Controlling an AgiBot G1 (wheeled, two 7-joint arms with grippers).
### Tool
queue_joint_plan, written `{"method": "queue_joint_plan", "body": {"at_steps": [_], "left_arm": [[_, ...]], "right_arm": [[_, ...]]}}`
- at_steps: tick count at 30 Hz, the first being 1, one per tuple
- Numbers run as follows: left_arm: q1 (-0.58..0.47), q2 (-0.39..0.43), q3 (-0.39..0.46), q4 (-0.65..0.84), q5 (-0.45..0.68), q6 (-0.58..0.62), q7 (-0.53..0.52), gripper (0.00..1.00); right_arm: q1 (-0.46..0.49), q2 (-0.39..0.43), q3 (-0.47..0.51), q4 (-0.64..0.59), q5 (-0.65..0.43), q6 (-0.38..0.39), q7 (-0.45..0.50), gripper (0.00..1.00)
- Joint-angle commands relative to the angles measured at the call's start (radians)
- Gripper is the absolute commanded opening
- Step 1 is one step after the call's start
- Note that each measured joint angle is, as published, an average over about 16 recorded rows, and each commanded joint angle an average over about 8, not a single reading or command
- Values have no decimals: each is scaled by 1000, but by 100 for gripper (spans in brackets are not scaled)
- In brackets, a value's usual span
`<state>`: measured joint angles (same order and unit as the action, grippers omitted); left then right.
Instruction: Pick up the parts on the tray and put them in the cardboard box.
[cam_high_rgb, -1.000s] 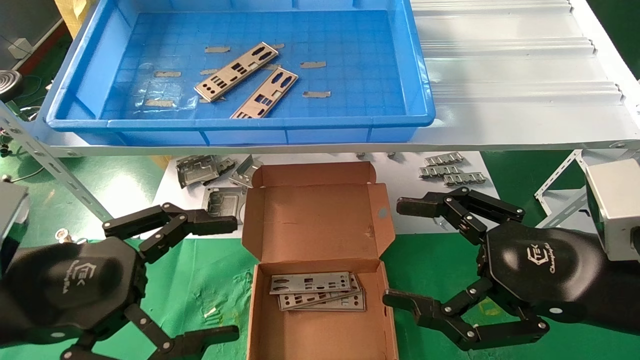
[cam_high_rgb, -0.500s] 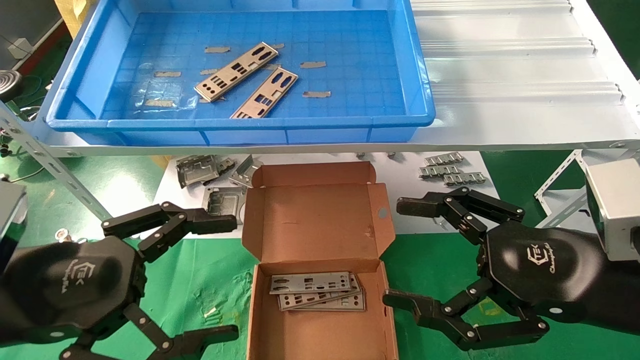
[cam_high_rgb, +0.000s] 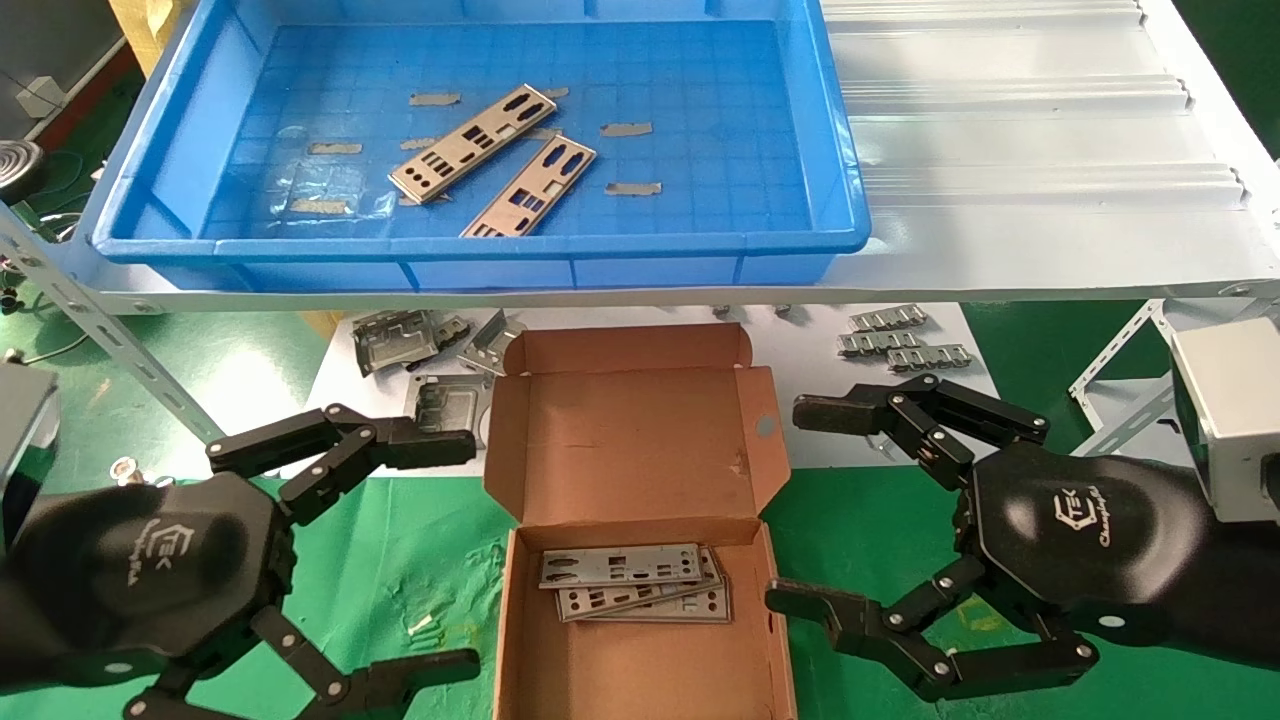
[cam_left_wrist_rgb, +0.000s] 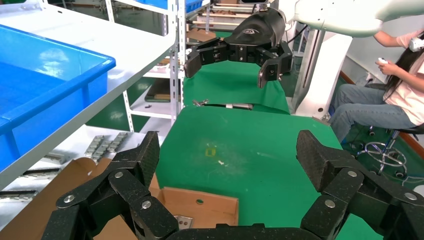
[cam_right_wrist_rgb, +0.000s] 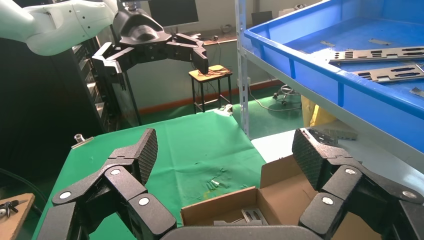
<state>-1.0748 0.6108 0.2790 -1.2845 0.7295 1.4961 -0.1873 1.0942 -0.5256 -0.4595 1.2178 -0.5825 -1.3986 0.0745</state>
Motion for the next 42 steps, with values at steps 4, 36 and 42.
{"method": "queue_joint_plan", "body": {"at_steps": [4, 36, 42], "left_arm": [[0, 0, 0, 0, 0, 0, 0, 100], [1, 2, 2, 2, 1, -2, 1, 100], [1, 2, 2, 2, 1, -2, 1, 100]], "right_arm": [[0, 0, 0, 0, 0, 0, 0, 100], [0, 0, 0, 0, 0, 0, 0, 100], [0, 0, 0, 0, 0, 0, 0, 100]]}}
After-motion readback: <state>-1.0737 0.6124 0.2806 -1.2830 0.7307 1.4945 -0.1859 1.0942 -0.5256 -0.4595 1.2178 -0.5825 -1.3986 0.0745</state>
